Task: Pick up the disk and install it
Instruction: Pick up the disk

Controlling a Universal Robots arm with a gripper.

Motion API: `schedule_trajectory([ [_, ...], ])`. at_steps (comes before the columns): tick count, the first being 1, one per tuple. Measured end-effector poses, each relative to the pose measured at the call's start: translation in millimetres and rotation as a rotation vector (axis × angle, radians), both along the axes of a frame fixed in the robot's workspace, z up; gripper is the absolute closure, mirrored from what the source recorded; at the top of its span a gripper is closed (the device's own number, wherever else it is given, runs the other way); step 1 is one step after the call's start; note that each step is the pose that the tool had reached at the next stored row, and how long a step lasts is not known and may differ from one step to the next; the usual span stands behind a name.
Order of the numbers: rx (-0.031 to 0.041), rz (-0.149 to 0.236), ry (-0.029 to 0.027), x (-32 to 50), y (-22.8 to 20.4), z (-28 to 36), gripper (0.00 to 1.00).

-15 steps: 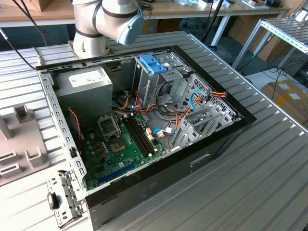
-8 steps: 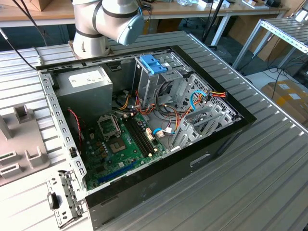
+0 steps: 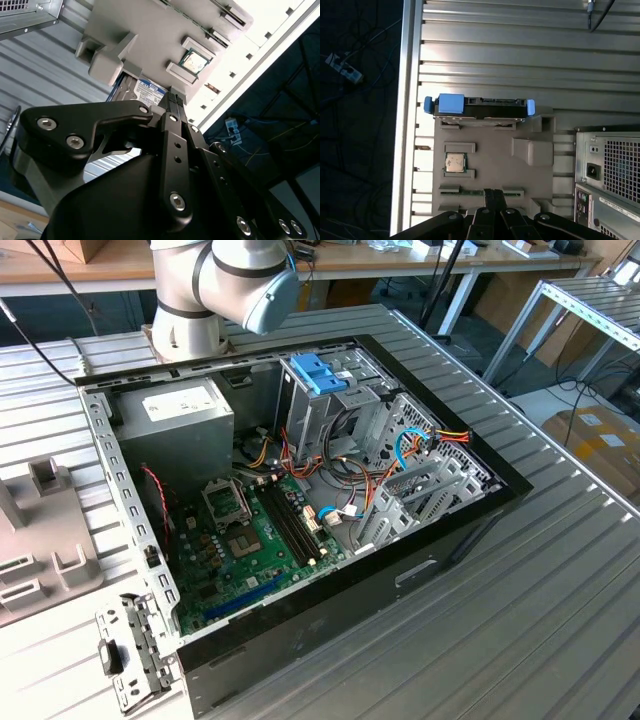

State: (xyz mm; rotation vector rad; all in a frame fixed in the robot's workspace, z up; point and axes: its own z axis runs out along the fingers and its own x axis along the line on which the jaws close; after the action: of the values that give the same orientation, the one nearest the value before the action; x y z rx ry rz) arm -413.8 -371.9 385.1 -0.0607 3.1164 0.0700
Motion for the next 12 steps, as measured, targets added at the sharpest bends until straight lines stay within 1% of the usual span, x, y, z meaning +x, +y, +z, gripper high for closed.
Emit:
schedule_trajectory([
  [12, -0.0001, 0.018, 0.0000, 0.0, 0.0, 0.0, 0.89],
])
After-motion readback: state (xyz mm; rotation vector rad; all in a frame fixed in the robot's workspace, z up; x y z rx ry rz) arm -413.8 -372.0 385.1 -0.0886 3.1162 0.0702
